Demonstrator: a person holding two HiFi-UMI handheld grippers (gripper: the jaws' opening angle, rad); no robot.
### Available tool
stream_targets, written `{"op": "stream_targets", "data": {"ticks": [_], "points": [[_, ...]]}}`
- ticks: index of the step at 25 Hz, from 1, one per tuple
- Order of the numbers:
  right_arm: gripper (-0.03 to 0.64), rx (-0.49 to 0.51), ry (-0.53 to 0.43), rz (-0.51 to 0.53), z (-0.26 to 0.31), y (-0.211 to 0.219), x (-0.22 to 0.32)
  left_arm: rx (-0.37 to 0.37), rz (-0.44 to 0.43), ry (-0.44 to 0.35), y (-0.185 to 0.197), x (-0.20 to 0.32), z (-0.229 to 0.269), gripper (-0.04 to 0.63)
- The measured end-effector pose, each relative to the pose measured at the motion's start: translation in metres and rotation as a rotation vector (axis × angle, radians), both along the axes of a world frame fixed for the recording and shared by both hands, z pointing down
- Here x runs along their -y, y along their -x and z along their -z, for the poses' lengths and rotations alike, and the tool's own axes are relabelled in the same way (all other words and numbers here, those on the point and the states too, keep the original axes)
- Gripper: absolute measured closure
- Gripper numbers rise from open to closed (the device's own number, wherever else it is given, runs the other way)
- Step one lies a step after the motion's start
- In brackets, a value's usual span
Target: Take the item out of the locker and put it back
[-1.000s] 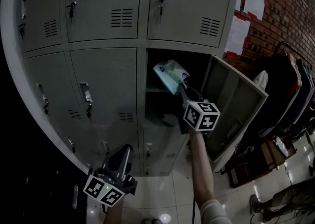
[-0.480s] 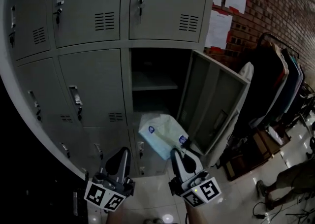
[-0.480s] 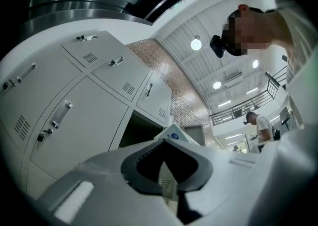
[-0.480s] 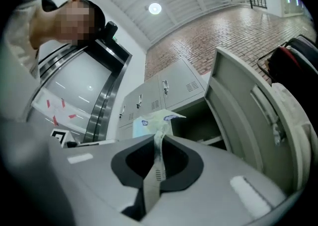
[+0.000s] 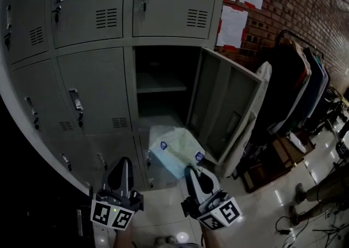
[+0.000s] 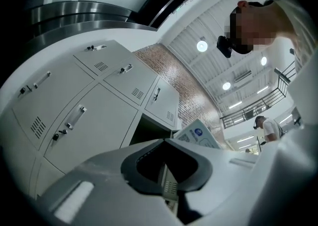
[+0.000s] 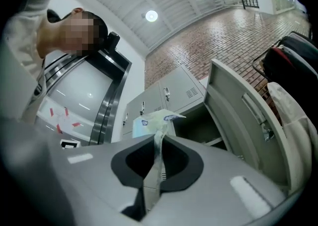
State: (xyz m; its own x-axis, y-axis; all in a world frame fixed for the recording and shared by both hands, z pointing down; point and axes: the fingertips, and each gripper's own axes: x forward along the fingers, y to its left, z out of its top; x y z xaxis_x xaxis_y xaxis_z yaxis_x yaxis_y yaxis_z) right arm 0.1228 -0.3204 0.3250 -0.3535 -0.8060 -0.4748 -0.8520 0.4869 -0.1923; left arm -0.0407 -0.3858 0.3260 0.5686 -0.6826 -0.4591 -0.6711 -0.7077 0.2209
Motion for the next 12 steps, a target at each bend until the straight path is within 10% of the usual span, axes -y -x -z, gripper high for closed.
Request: {"op": "stream_targets", "data": {"ticks": [12], "points": [[0.604, -0.019, -0.006, 0.003, 0.0, -0.002, -0.015, -0.023, 0.002, -0.012, -0.004, -0.012, 0.007, 0.591]]}}
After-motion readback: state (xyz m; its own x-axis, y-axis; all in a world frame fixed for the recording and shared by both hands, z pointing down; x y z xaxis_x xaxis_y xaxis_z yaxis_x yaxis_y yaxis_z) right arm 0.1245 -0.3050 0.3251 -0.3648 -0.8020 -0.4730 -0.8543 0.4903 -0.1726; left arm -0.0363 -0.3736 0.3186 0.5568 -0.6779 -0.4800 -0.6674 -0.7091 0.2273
